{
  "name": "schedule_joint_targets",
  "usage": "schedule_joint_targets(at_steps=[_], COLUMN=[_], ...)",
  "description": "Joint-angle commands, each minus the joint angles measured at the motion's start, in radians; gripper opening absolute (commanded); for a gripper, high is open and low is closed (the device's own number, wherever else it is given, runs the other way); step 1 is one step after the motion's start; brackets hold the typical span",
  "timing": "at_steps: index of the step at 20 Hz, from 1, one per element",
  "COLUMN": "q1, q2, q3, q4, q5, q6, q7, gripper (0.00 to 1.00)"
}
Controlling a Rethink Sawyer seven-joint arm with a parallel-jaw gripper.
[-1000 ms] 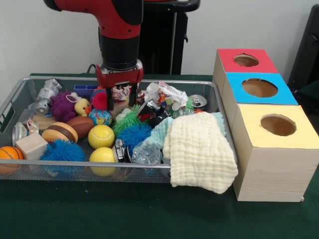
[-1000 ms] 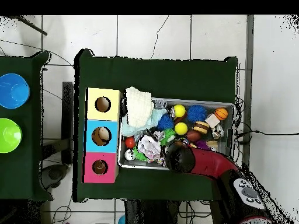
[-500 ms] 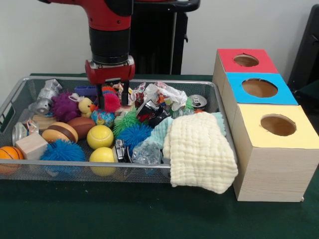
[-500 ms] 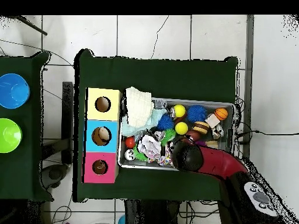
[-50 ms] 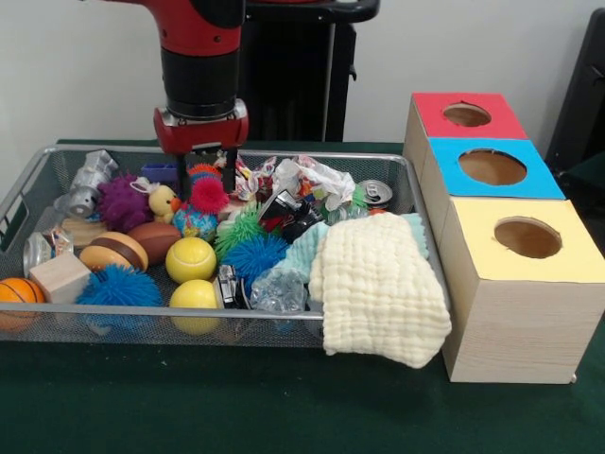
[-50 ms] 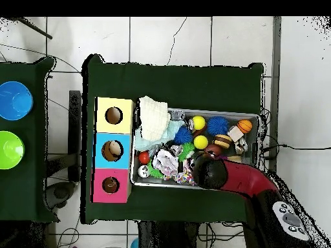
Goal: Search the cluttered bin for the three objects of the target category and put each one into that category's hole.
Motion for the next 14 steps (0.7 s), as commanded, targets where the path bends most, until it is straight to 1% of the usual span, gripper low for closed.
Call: schedule_joint_targets(at_steps=[1,6,14], q1=[0.031,0.044,0.029], q2=[0.038,0.044,0.061], q3=[-0.038,-0.062,-0.054], q4=[-0.123,-0.161,-0.169], q5=[-0.090,-0.130,-0.160], q6=[0.186,0.216,0.196], q7=[-0.003,0.006,0.012], gripper=[1.00,1.00,1.00])
